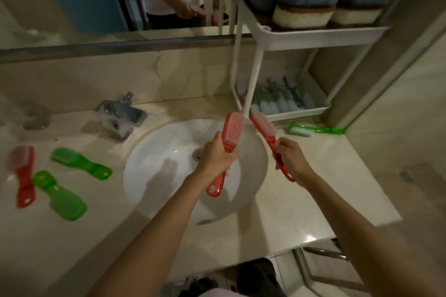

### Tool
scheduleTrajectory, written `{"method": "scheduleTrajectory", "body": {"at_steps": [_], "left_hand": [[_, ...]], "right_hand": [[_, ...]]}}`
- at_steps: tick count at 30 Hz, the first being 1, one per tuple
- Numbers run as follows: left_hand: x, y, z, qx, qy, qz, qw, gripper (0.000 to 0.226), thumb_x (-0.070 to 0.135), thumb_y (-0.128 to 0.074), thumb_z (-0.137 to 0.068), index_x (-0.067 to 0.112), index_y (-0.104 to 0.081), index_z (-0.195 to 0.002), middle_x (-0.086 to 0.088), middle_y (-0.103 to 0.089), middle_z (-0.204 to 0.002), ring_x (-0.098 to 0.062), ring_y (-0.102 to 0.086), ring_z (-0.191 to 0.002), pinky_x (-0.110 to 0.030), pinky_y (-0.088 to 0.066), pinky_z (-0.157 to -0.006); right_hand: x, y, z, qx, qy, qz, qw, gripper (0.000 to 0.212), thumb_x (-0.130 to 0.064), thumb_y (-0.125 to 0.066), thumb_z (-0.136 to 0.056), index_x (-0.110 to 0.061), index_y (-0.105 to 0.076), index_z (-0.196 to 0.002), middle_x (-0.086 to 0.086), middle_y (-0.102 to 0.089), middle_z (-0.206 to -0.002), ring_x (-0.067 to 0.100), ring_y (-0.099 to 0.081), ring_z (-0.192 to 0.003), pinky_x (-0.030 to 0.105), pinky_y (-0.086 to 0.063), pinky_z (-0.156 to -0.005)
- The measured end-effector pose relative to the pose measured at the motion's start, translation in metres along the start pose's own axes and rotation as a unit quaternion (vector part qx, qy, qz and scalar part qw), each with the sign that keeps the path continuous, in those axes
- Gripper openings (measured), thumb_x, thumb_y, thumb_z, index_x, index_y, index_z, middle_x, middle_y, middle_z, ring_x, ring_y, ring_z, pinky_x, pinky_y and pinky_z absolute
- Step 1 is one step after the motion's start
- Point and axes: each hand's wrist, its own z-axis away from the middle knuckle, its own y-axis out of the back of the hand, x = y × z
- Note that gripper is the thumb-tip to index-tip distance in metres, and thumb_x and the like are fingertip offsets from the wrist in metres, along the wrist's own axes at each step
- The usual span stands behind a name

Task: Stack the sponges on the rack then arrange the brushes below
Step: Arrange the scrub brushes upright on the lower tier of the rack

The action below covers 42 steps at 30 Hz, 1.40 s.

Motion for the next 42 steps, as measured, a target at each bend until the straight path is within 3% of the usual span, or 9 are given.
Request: {"method": "scheduleTrajectory", "body": {"at_steps": [4,8,14,18,23,29,32,38,42], "left_hand": [[0.043,-0.045,-0.021,-0.031,-0.037,-0.030,0.998,0.038,0.014,-0.059,-0.087,0.010,-0.043,-0.122,-0.006,-0.064,-0.099,-0.004,-0.053,-0.059,-0.007,-0.041,-0.043],[0.075,-0.082,-0.046,-0.024,-0.029,-0.019,0.999,0.047,0.012,-0.059,-0.086,0.006,-0.039,-0.128,-0.016,-0.063,-0.111,-0.023,-0.062,-0.080,-0.022,-0.048,-0.058],[0.106,-0.112,-0.087,0.049,0.041,0.046,0.997,0.053,0.003,-0.053,-0.089,0.002,-0.025,-0.134,-0.018,-0.055,-0.108,-0.008,-0.059,-0.046,-0.009,-0.040,-0.034],[0.111,-0.118,-0.108,0.100,0.077,0.054,0.991,0.044,0.005,-0.053,-0.090,-0.003,-0.030,-0.126,-0.018,-0.054,-0.115,-0.016,-0.065,-0.081,-0.017,-0.046,-0.062],[0.112,-0.117,-0.135,0.117,0.097,0.111,0.982,0.026,0.004,-0.050,-0.092,0.006,-0.028,-0.105,-0.009,-0.051,-0.076,-0.004,-0.051,-0.024,-0.014,-0.040,-0.028],[0.115,-0.117,-0.161,0.108,0.110,0.103,0.983,0.025,0.011,-0.054,-0.092,0.002,-0.035,-0.106,-0.006,-0.054,-0.062,-0.012,-0.055,-0.033,-0.027,-0.050,-0.040],[0.112,-0.116,-0.174,0.109,0.119,0.086,0.983,0.029,0.012,-0.053,-0.092,-0.007,-0.045,-0.113,-0.004,-0.056,-0.063,-0.005,-0.055,-0.032,-0.014,-0.044,-0.035],[0.107,-0.116,-0.192,0.092,0.140,0.108,0.980,0.035,0.013,-0.049,-0.093,-0.015,-0.049,-0.114,-0.006,-0.055,-0.054,-0.007,-0.053,-0.027,-0.015,-0.043,-0.033],[0.108,-0.117,-0.196,0.089,0.132,0.126,0.979,0.037,0.009,-0.048,-0.094,-0.018,-0.044,-0.118,-0.009,-0.052,-0.055,-0.005,-0.050,-0.024,-0.015,-0.040,-0.030]], "right_hand": [[0.012,0.055,-0.022,0.013,-0.002,-0.005,1.000,0.017,-0.003,-0.046,-0.086,-0.012,-0.048,-0.070,0.009,-0.047,-0.066,0.022,-0.045,-0.056,0.031,-0.043,-0.049],[0.013,0.096,-0.057,0.007,0.008,0.039,0.999,0.020,0.003,-0.055,-0.080,-0.012,-0.045,-0.070,0.006,-0.049,-0.067,0.019,-0.046,-0.053,0.031,-0.043,-0.047],[0.009,0.119,-0.121,-0.040,0.032,0.102,0.993,0.027,-0.003,-0.057,-0.080,-0.021,-0.040,-0.071,0.014,-0.058,-0.086,0.026,-0.053,-0.066,0.035,-0.043,-0.058],[0.001,0.112,-0.157,-0.067,0.071,0.146,0.984,0.015,-0.008,-0.061,-0.080,-0.013,-0.048,-0.086,0.010,-0.057,-0.089,0.025,-0.054,-0.083,0.039,-0.043,-0.072],[-0.013,0.102,-0.191,-0.043,0.090,0.163,0.982,0.013,-0.010,-0.060,-0.084,-0.010,-0.048,-0.088,0.009,-0.055,-0.087,0.022,-0.052,-0.083,0.022,-0.029,-0.066],[-0.016,0.104,-0.215,0.027,0.092,0.200,0.975,0.025,-0.021,-0.057,-0.089,0.004,-0.062,-0.090,0.026,-0.068,-0.096,0.035,-0.065,-0.092,0.031,-0.042,-0.069],[-0.010,0.105,-0.228,0.034,0.081,0.216,0.973,0.029,-0.024,-0.057,-0.090,0.004,-0.060,-0.099,0.025,-0.066,-0.102,0.037,-0.064,-0.096,0.034,-0.046,-0.074],[-0.005,0.081,-0.249,0.044,0.076,0.192,0.978,0.028,-0.035,-0.056,-0.090,-0.012,-0.050,-0.075,0.006,-0.052,-0.067,0.021,-0.051,-0.060,0.029,-0.039,-0.060],[-0.004,0.069,-0.256,0.056,0.082,0.218,0.971,0.034,-0.029,-0.051,-0.093,0.004,-0.060,-0.093,0.019,-0.067,-0.086,0.032,-0.066,-0.076,0.037,-0.055,-0.069]]}}
